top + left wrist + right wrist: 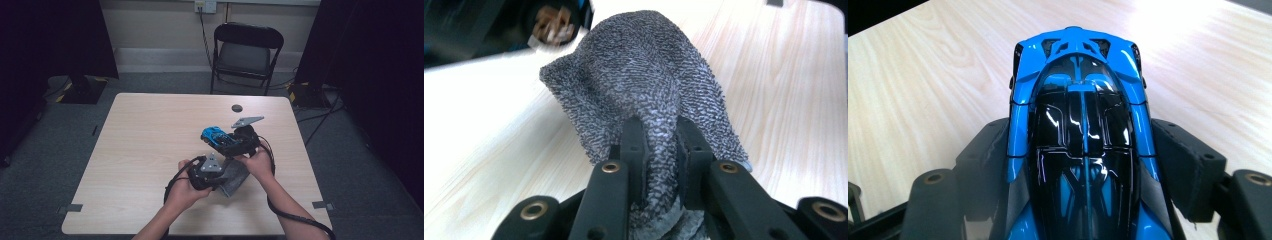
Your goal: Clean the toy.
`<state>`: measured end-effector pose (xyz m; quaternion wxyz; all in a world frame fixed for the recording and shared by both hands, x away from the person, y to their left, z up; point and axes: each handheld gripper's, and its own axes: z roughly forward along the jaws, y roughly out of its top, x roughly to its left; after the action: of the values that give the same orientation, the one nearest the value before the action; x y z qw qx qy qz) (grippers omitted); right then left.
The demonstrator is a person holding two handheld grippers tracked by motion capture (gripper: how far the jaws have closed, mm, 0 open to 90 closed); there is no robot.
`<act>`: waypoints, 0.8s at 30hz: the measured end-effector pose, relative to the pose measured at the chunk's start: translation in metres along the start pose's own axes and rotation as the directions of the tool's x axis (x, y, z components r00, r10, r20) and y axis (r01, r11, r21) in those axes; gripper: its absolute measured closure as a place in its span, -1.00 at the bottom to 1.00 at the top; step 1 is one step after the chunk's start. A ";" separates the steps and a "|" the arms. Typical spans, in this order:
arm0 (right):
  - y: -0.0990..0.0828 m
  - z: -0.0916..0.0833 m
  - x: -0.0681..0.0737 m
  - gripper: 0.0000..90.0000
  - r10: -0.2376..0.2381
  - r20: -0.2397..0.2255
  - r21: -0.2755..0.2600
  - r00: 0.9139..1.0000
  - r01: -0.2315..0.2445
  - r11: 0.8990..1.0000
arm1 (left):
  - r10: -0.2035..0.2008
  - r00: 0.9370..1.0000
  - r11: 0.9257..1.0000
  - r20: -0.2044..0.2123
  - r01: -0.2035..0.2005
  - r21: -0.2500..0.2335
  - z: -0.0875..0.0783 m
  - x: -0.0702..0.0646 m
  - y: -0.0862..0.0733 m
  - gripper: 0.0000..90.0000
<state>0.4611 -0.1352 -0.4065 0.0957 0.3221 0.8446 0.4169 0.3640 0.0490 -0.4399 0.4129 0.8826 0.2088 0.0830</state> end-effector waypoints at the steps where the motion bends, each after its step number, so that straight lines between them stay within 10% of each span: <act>1: 0.000 -0.001 -0.001 -0.38 0.004 -0.002 -0.001 1.000 -0.004 1.000 | -0.004 1.000 1.000 -0.003 0.004 0.003 -0.002 0.002 -0.002 0.72; 24: -0.013 -0.017 -0.026 -0.38 0.045 0.052 0.003 0.998 -0.045 0.999 | -0.097 0.986 0.995 -0.134 0.097 -0.009 -0.046 0.046 -0.034 0.72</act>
<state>0.4678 -0.1683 -0.4081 0.1074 0.3519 0.8352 0.4087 0.3803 0.1207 -0.4377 0.4026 0.8633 0.2787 0.1223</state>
